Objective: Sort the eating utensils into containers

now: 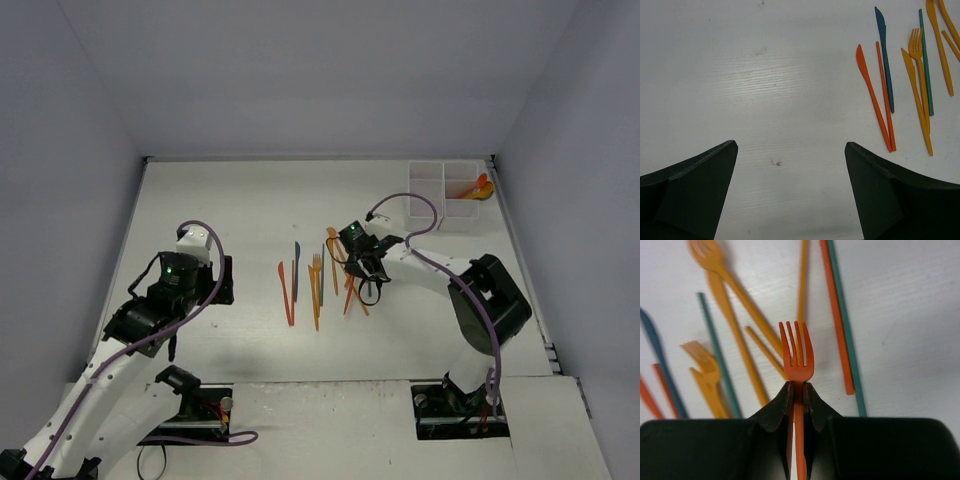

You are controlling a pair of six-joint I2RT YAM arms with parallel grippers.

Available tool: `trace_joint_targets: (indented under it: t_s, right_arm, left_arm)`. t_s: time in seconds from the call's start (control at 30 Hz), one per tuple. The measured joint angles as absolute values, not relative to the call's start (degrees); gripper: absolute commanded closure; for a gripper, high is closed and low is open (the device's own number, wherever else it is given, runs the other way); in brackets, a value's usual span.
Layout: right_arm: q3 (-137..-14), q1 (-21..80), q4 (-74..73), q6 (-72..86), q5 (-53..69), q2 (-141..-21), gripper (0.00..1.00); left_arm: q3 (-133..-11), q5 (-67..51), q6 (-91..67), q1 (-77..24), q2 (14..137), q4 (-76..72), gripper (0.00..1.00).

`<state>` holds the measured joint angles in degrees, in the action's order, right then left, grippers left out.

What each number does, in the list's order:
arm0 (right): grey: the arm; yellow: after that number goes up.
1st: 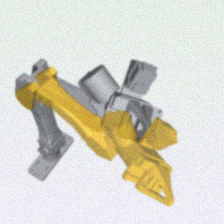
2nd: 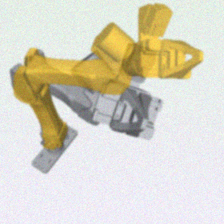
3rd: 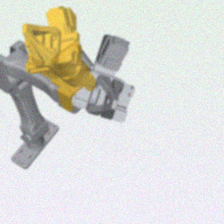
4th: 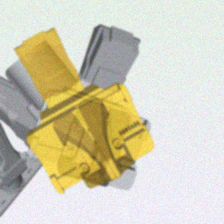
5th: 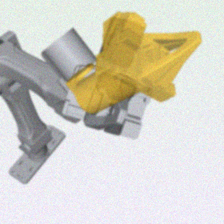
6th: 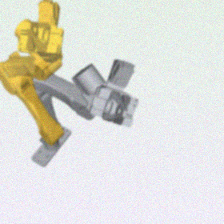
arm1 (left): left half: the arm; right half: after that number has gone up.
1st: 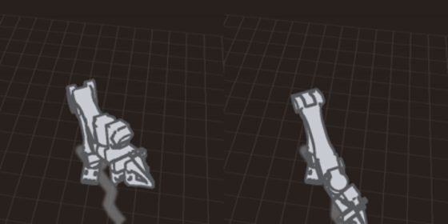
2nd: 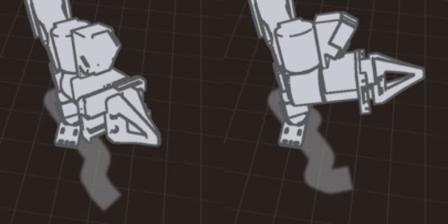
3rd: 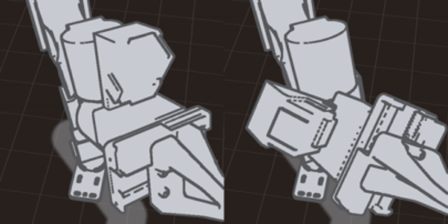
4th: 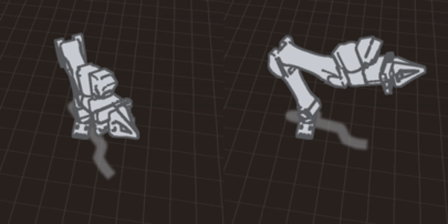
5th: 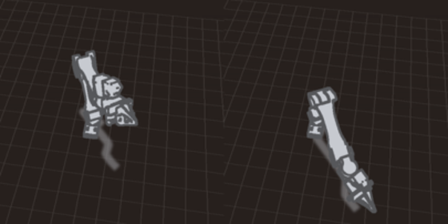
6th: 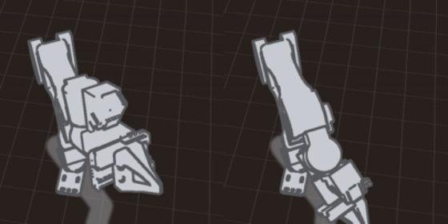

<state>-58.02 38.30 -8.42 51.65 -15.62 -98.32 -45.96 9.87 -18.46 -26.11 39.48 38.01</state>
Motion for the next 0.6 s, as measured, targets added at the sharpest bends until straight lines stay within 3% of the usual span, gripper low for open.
trace_joint_targets:
  t_s: [0.17, 0.37, 0.6]
  right_arm:
    - [-63.4, 38.36, -8.77, 44.34, -17.24, -92.79, 1.0]
    - [-73.05, 36.83, -7.91, 24.31, -20.33, -89.72, 1.0]
    - [-78.68, 21.89, -4.81, 7.59, -16.95, -89.78, 1.0]
  left_arm:
    - [-45.95, 9.89, -18.46, -26.11, 39.65, 37.98, 0.13]
    - [-45.95, 9.89, -18.46, -26.11, 39.7, 37.89, 0.13]
    - [-45.95, 9.91, -18.46, -26.11, 39.77, 37.8, 0.13]
